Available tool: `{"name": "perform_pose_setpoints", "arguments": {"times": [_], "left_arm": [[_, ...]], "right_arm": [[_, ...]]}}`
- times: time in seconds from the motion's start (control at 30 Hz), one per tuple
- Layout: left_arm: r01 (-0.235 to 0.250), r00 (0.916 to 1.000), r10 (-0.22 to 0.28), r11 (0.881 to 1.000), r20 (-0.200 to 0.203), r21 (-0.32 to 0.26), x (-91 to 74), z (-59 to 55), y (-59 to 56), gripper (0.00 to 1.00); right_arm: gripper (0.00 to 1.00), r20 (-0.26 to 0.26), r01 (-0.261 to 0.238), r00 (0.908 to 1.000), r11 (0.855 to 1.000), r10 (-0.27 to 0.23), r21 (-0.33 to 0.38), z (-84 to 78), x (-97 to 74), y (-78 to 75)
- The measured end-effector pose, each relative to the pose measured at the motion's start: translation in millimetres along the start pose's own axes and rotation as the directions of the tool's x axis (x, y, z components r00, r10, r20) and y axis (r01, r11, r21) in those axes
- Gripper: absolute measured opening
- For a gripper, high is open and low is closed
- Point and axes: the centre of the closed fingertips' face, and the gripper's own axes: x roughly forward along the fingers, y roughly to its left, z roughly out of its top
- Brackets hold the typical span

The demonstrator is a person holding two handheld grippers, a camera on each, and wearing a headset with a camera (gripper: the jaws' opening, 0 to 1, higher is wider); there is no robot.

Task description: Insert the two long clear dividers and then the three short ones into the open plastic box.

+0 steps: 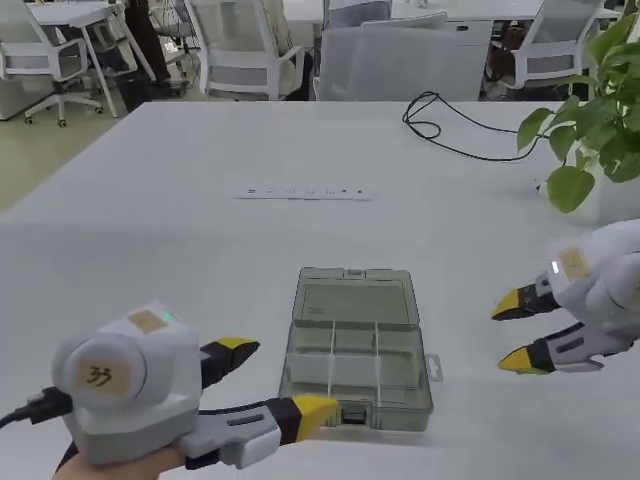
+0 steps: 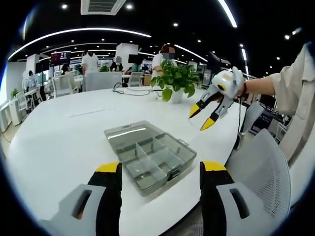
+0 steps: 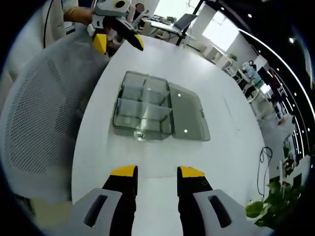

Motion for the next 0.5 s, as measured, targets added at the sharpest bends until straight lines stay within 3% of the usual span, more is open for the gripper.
{"name": "perform_pose_setpoints", "arguments": {"times": [0.2,0.5], "left_arm": [[0.030,0.9990,-0.027,0.997,0.035,-0.074,1.0,4.0,-5.0,0.55],[0.084,0.9949,-0.072,0.980,0.070,-0.182,5.0,7.1,-12.9,0.44]], "right_arm": [[0.32,0.056,0.005,0.9984,0.999,-0.003,-0.040,35.0,7.3,3.0],[0.32,0.134,0.011,0.9910,0.995,0.003,-0.103,77.0,20.0,9.7]]}}
